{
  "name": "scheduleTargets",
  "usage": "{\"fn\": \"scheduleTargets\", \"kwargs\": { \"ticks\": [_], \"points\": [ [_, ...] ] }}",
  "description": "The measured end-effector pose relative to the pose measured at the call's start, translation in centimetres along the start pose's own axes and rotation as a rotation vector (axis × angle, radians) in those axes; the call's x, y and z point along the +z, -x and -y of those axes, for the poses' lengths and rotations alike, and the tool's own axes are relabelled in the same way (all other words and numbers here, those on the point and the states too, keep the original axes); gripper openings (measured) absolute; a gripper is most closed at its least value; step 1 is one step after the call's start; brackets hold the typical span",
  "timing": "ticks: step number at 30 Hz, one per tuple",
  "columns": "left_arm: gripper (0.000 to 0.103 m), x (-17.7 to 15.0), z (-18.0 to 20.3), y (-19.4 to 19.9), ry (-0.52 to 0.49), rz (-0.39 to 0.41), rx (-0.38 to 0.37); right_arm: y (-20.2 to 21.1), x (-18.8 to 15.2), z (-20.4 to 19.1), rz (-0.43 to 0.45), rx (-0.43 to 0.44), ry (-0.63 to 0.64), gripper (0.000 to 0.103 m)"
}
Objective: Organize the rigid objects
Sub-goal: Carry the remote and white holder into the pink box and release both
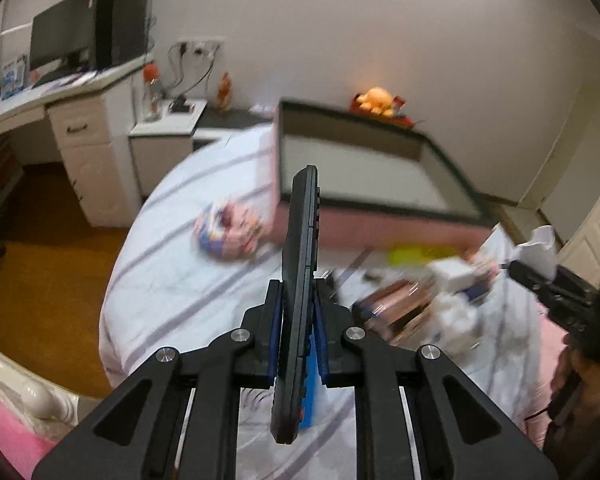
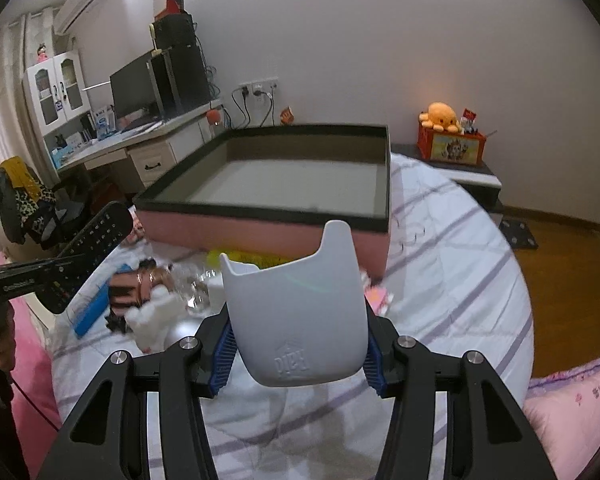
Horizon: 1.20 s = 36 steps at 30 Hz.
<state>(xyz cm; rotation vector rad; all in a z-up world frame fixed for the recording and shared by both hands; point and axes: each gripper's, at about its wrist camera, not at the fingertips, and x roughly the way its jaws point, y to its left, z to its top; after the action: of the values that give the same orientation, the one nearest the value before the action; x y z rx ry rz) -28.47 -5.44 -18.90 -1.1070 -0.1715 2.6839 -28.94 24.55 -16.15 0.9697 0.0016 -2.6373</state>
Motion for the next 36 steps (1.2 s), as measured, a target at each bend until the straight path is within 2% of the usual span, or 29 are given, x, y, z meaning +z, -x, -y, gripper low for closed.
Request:
{"fn": "scheduleTargets", "kwargs": {
  "ticks": [6, 10, 16, 20, 26, 30, 31, 33, 34, 35, 36],
  "points": [
    [0.014, 3.2, 3.1, 0.5, -0.055, 0.056, -0.031, -0.4, 3.2, -0.5, 0.04, 0.009, 0.031, 0.053],
    [0.014, 5.3, 5.2, -0.7, -0.086, 0.069, -0.061, -1.8, 5.4, -0.7, 0.048, 0.024, 0.044, 0.053],
    [0.014, 7.7, 6.5, -4.6, -0.095, 0.026, -0.087, -5.2, 7.9, -0.4, 0.04, 0.033, 0.04, 0.053],
    [0.014, 8.8, 6.9, -7.7, -0.1, -0.014, -0.064, -8.3, 8.9, 0.1, 0.001, 0.02, 0.025, 0.053],
    [0.014, 8.3, 6.5, -11.2, -0.083, -0.072, -0.062, -11.9, 9.4, 0.5, -0.059, 0.026, 0.007, 0.054],
    [0.016, 8.1, 6.2, -11.7, -0.058, -0.059, -0.027, -13.1, 9.1, 0.5, -0.089, 0.049, -0.007, 0.054],
    [0.017, 8.0, 6.2, -11.5, -0.049, -0.05, -0.014, -13.1, 9.1, 0.5, -0.089, 0.044, -0.009, 0.055],
    [0.027, 7.9, 6.2, -10.9, -0.038, -0.051, 0.008, -12.6, 9.1, 0.6, -0.069, 0.021, -0.008, 0.068],
    [0.046, 7.8, 6.0, -10.5, -0.033, -0.041, 0.016, -12.1, 9.1, 0.5, -0.053, 0.012, -0.009, 0.083],
    [0.072, 7.8, 5.9, -9.7, -0.03, -0.017, 0.034, -11.6, 9.1, 0.3, -0.04, 0.011, -0.01, 0.085],
    [0.08, 7.7, 5.9, -8.6, -0.033, 0.027, 0.067, -10.8, 9.1, 0.3, -0.016, 0.014, -0.015, 0.085]
  ]
}}
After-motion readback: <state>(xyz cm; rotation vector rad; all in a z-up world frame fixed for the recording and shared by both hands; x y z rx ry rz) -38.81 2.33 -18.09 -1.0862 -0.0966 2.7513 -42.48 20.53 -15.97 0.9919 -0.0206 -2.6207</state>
